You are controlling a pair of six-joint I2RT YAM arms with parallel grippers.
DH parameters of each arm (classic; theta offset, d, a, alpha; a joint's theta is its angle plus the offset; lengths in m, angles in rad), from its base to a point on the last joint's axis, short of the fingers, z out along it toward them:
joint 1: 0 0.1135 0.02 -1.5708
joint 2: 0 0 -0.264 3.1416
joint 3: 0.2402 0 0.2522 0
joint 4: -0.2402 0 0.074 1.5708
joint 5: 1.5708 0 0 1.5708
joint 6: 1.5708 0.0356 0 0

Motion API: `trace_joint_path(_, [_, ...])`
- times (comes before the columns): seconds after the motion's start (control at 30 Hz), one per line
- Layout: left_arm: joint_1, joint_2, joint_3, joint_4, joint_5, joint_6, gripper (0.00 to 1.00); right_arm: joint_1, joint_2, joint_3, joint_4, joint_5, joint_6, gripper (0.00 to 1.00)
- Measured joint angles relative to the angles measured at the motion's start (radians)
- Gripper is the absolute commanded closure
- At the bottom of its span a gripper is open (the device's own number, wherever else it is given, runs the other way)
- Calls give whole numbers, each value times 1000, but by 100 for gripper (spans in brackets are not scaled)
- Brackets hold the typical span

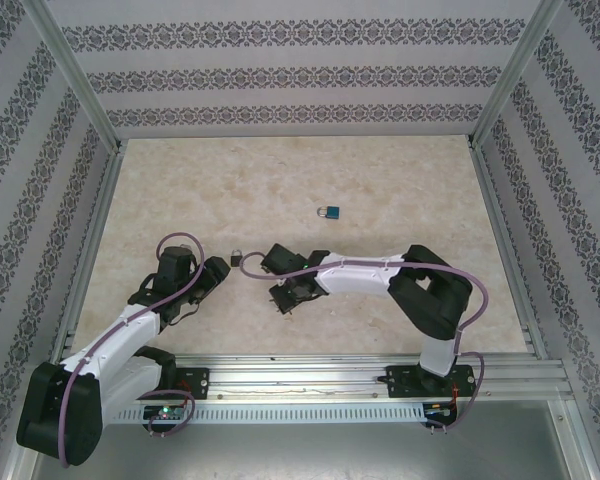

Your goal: Unlock with the key

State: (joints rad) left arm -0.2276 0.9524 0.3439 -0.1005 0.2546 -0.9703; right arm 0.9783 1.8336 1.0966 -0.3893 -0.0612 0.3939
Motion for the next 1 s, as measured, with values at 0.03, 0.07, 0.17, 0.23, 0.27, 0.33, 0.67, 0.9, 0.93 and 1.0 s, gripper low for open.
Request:
trace_joint_path(0.03, [0, 0, 2, 1, 2, 0, 30, -16, -13, -18, 10, -13, 0, 100])
trace_joint_path(0.07, [0, 0, 5, 3, 5, 0, 30, -32, -27, -34, 16, -23, 1, 100])
trace_joint_path(0.17, [0, 0, 25, 8, 21, 0, 30, -71, -76, -63, 27, -41, 1, 100])
trace_joint_path(0.23, [0, 0, 40, 25, 38, 1, 33, -89, -118, -72, 35, -50, 0, 100])
trace_joint_path(0.27, [0, 0, 47, 37, 51, 0, 35, -98, -143, -75, 36, -56, 0, 100])
trace_joint_path(0.33, [0, 5, 63, 65, 85, 1, 42, -118, -189, -76, 42, -65, 0, 100])
trace_joint_path(0.67, [-117, 128, 231, 192, 211, 35, 46, -230, -350, -62, 34, -117, 0, 100])
trace_joint_path(0.9, [-229, 222, 345, 250, 224, 76, 39, -237, -391, -26, 19, -155, 2, 100])
trace_joint_path(0.93, [-240, 233, 356, 250, 224, 82, 39, -237, -398, -26, 18, -158, 3, 100])
trace_joint_path(1.0, [-259, 254, 376, 249, 224, 98, 41, -237, -413, -26, 14, -166, 3, 100])
